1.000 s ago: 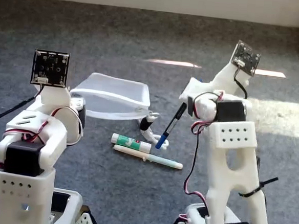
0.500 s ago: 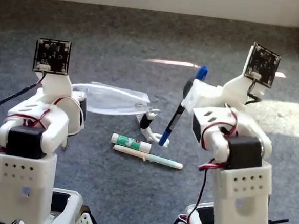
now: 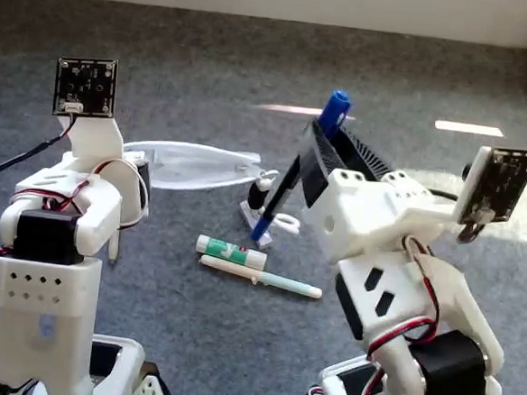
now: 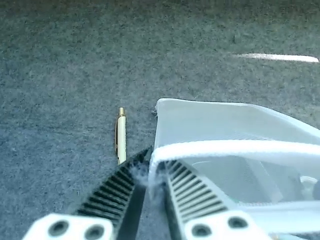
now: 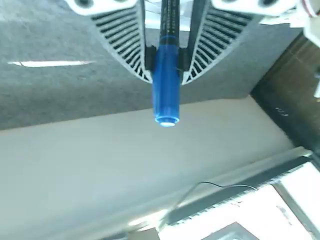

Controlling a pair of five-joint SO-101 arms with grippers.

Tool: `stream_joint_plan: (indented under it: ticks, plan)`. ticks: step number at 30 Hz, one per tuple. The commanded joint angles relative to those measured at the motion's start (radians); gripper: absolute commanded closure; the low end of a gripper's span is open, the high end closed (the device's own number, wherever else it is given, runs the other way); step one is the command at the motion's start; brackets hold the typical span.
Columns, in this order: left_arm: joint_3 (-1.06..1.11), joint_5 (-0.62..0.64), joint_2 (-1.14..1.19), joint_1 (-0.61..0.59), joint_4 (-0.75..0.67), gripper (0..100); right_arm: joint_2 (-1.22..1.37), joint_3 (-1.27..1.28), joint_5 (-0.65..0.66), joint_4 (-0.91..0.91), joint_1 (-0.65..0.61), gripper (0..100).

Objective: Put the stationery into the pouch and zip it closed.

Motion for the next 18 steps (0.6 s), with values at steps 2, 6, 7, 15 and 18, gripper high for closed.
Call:
stream_joint_plan:
  ticks: [2,6,7,15,18]
  plan:
    - [0.024,0.015,0.021,0.008,-0.032,99,-0.027,-0.024,0.014,-0.122,-0.085,99.3]
    - [0.025,0.017,0.021,0.008,-0.032,99,-0.025,-0.019,0.060,-0.231,-0.160,99.3]
    - [0.027,0.017,0.021,0.008,-0.032,99,-0.025,-0.015,0.087,-0.263,-0.185,99.3]
    - [0.028,0.018,0.021,0.002,-0.032,99,-0.025,-0.013,0.269,-0.437,-0.389,99.3]
    - [0.028,0.018,0.019,0.002,-0.031,99,-0.024,0.005,0.318,-0.469,-0.406,99.3]
